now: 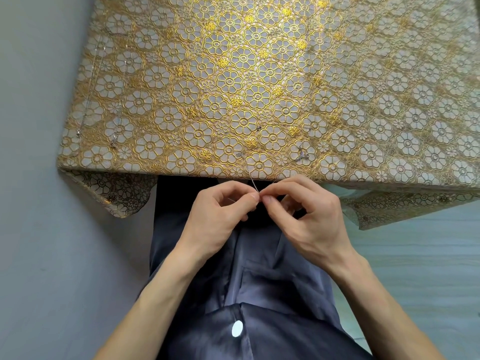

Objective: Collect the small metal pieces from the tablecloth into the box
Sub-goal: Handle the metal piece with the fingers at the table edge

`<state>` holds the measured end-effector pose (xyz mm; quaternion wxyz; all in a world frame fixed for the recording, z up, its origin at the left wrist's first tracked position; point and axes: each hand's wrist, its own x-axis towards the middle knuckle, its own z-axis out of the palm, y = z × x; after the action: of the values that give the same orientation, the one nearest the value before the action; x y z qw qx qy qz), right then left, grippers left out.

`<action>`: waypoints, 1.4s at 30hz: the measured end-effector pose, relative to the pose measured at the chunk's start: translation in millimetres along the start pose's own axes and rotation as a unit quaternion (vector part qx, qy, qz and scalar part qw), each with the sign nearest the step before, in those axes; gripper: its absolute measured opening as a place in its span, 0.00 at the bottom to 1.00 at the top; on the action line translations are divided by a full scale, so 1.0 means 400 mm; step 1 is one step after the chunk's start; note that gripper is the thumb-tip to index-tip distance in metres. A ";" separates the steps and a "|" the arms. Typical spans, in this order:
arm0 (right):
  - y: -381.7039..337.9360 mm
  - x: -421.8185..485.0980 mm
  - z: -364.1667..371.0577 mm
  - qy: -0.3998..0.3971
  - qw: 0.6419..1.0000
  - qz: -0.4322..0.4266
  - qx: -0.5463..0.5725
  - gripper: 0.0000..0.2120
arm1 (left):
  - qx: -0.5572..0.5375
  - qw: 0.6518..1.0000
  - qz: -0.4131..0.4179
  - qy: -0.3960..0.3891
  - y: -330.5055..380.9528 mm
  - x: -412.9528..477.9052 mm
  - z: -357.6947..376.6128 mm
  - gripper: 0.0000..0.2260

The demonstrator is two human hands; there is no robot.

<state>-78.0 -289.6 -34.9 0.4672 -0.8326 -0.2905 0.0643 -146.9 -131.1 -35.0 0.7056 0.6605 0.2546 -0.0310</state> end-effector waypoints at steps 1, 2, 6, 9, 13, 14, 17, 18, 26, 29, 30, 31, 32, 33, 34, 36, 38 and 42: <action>-0.002 0.000 -0.001 0.001 1.000 0.005 0.004 0.04 | -0.001 1.000 0.004 -0.001 0.000 0.000 0.001 0.07; -0.004 0.000 -0.002 0.001 1.000 0.012 0.009 0.04 | -0.003 1.000 0.008 0.000 -0.003 0.000 0.000 0.06; -0.006 -0.003 -0.004 0.006 1.000 0.016 0.010 0.02 | 0.028 0.999 0.035 0.002 -0.019 -0.001 -0.004 0.05; -0.003 -0.004 -0.004 0.012 1.000 -0.015 -0.024 0.02 | 0.071 0.996 0.051 0.022 -0.023 -0.006 -0.005 0.03; 0.007 -0.007 0.000 0.015 0.996 -0.054 -0.067 0.01 | 0.142 0.985 0.080 0.047 -0.018 -0.015 -0.004 0.05; 0.009 -0.008 0.002 0.014 0.996 -0.055 -0.068 0.01 | 0.158 0.982 0.087 0.051 -0.014 -0.016 -0.002 0.05; 0.011 -0.009 0.005 0.007 0.997 -0.048 -0.065 0.02 | 0.195 0.972 0.115 0.061 -0.008 -0.019 0.003 0.05; 0.011 -0.008 0.005 0.004 0.997 -0.044 -0.064 0.02 | 0.204 0.969 0.122 0.063 -0.009 -0.019 0.004 0.05; 0.007 -0.002 0.000 -0.008 0.997 -0.030 -0.069 0.02 | 0.259 0.944 0.186 0.081 -0.014 -0.026 -0.001 0.02; 0.009 -0.002 0.001 -0.013 0.997 -0.041 -0.069 0.02 | 0.261 0.941 0.197 0.087 -0.010 -0.026 -0.001 0.02; 0.010 -0.003 0.001 -0.012 0.996 -0.045 -0.070 0.02 | 0.262 0.940 0.198 0.089 -0.009 -0.025 -0.002 0.02; 0.010 -0.003 0.002 -0.011 0.996 -0.048 -0.071 0.02 | 0.262 0.940 0.196 0.090 -0.009 -0.024 -0.002 0.02; 0.009 -0.003 0.002 -0.010 0.996 -0.051 -0.071 0.02 | 0.261 0.941 0.194 0.091 -0.009 -0.023 -0.002 0.02; 0.009 -0.003 0.003 -0.009 0.996 -0.055 -0.072 0.02 | 0.260 0.942 0.191 0.092 -0.009 -0.022 -0.002 0.02; 0.008 -0.002 0.003 -0.008 0.996 -0.058 -0.073 0.02 | 0.258 0.943 0.187 0.092 -0.009 -0.022 -0.002 0.01; 0.008 -0.002 0.005 -0.004 0.995 -0.064 -0.077 0.02 | 0.254 0.946 0.178 0.092 -0.010 -0.020 -0.001 0.01; 0.008 -0.001 0.005 -0.001 0.995 -0.067 -0.078 0.02 | 0.246 0.950 0.170 0.093 -0.009 -0.018 0.002 0.01; 0.009 0.000 0.003 0.002 0.995 -0.068 -0.073 0.02 | 0.228 0.956 0.157 0.092 -0.008 -0.014 0.004 0.01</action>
<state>-77.0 -290.2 -38.4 0.4094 -0.8426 -0.3497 0.0092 -152.6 -134.6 -35.8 0.5059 0.8355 0.1973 0.0840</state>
